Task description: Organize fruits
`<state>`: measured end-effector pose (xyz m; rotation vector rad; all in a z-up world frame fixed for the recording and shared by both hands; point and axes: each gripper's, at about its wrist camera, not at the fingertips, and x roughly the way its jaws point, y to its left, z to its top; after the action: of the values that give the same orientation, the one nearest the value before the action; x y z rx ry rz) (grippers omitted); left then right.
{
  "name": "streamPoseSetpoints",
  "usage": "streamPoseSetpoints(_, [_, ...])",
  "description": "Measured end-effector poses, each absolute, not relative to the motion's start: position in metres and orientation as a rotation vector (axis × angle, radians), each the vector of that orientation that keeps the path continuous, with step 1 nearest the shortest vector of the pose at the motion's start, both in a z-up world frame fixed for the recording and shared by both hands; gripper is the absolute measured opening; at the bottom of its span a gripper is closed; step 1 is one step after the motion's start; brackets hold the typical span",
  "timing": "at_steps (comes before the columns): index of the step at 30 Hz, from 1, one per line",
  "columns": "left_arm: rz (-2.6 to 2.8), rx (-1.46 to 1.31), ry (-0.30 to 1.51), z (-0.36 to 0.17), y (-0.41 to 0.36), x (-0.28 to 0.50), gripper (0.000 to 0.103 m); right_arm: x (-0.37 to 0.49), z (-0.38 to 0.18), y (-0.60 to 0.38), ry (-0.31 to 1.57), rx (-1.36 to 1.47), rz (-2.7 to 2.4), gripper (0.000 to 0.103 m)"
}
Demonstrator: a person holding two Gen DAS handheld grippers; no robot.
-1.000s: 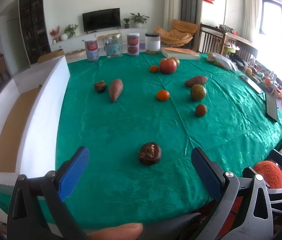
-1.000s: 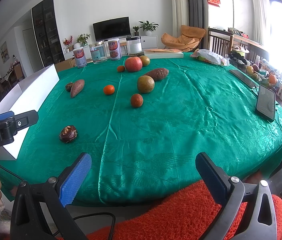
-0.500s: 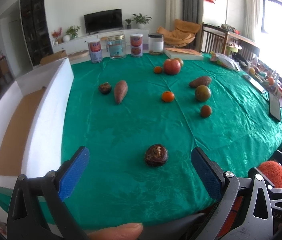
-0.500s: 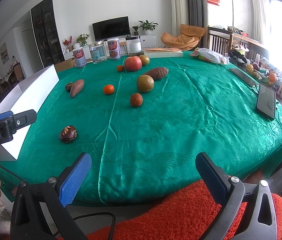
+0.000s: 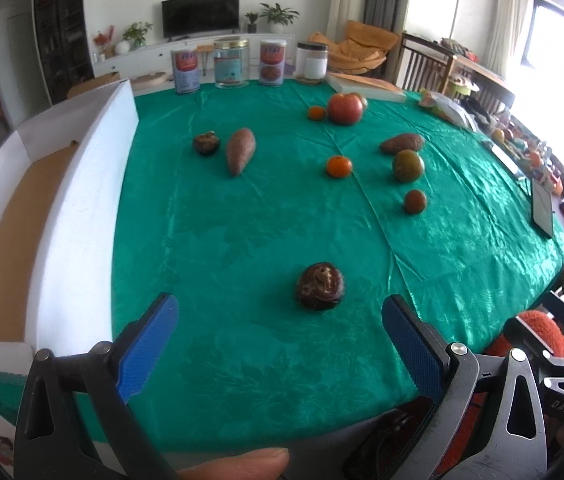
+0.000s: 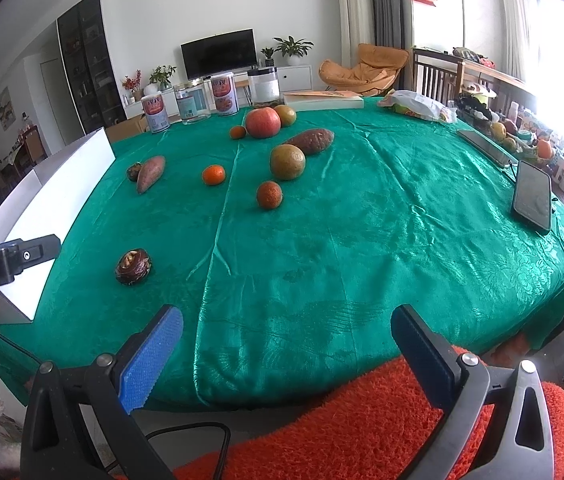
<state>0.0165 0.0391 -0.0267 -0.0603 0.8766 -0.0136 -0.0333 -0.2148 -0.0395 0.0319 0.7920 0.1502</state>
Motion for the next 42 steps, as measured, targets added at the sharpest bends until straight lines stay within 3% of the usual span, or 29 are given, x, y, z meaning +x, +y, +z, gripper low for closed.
streamPoseSetpoints(33, [-0.003, -0.059, 0.908, -0.038, 0.047, 0.02, 0.102, -0.032, -0.04, -0.217, 0.797, 0.04, 0.154, 0.103])
streamPoseSetpoints(42, [-0.039, -0.011, 1.005, -0.078, 0.038, 0.025, 0.102, -0.031, -0.04, -0.217, 0.795, 0.042, 0.153, 0.103])
